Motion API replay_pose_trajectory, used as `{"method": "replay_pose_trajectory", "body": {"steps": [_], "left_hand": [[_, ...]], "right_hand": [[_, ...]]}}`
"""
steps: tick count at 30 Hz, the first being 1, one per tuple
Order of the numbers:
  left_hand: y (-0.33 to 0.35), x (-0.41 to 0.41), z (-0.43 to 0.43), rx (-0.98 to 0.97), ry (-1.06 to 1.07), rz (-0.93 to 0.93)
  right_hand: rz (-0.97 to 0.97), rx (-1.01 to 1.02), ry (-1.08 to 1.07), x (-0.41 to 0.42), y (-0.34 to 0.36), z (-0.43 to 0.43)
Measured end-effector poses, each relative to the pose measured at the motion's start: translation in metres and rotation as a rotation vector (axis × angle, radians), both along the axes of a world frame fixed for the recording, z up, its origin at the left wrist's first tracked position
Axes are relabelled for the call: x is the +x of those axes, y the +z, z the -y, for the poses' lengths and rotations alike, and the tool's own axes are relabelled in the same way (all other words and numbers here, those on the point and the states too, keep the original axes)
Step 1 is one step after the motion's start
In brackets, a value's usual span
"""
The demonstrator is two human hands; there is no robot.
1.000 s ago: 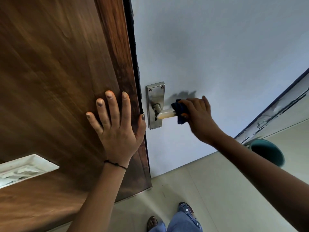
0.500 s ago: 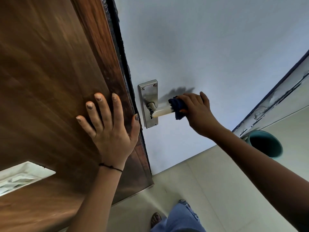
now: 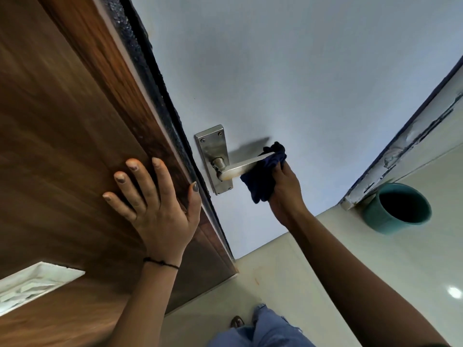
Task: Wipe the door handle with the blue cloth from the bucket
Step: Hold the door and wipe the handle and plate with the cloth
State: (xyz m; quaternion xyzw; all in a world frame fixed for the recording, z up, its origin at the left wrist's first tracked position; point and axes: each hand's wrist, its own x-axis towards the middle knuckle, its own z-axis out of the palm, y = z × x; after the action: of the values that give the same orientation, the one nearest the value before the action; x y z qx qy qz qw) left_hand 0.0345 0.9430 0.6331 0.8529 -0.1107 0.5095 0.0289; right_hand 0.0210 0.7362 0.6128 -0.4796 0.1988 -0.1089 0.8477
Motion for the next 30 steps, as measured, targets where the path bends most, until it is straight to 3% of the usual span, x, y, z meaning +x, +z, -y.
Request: {"method": "replay_pose_trajectory", "body": {"steps": [6, 14, 23, 30], "left_hand": [[0.001, 0.000, -0.002, 0.000, -0.020, -0.011], [0.001, -0.002, -0.011, 0.088, -0.093, -0.033], [0.003, -0.005, -0.017, 0.150, -0.135, -0.073], [0.006, -0.007, -0.017, 0.159, -0.164, -0.116]], "right_hand": [[0.041, 0.305, -0.068, 0.001, 0.002, -0.037], [-0.011, 0.148, -0.052, -0.005, 0.001, -0.093], [0.019, 0.321, -0.288, 0.004, 0.010, -0.040], [-0.028, 0.301, -0.080, -0.003, -0.001, -0.096]]}}
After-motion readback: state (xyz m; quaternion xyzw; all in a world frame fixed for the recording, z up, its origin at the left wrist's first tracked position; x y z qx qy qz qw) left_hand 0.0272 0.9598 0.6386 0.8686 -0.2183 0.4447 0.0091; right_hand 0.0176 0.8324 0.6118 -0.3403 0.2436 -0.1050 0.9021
